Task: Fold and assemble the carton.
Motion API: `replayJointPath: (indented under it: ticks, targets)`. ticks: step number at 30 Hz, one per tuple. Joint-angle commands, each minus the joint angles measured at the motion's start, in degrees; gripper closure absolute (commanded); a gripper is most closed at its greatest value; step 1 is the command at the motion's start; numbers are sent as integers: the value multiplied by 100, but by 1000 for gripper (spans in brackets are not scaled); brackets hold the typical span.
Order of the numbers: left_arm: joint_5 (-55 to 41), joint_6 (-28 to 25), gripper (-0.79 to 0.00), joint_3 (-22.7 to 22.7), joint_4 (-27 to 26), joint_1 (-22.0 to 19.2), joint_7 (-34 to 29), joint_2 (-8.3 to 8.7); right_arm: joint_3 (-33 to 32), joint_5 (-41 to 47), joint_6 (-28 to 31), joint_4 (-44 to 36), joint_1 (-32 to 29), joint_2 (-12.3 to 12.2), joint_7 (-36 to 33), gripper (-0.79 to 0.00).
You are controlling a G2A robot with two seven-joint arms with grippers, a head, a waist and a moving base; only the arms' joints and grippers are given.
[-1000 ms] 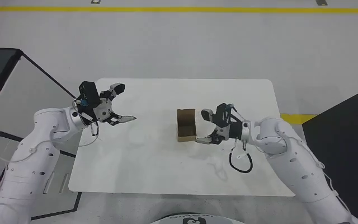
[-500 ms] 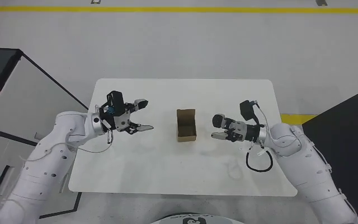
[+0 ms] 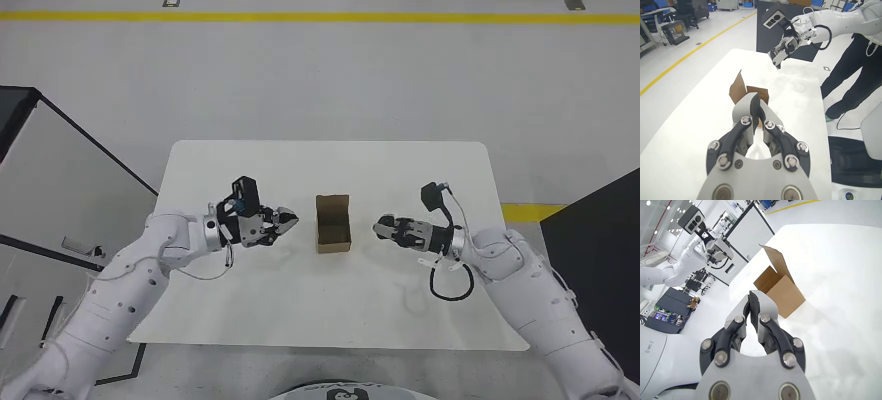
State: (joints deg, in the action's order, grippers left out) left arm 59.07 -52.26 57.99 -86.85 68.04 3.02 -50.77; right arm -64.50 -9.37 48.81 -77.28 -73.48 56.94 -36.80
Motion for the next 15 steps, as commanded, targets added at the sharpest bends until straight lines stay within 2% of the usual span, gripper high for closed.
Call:
replayJointPath:
  ticks: [1, 2, 11, 15]
  targets:
    - [-80, 86, 0, -261, 250, -181, -97, -91, 130, 11, -26, 151, 92, 37, 35, 0]
    - [-17, 130, 0, -351, 313, -277, -207, -125, 182, 54, -13, 201, 120, 53, 46, 0]
    - [-39, 238, 0, -379, 344, -220, -224, -138, 196, -20, -131, 206, 106, 59, 99, 0]
    - [-99, 446, 0, -659, 416, -324, -209, -267, 358, -283, -353, 203, 202, 124, 353, 0]
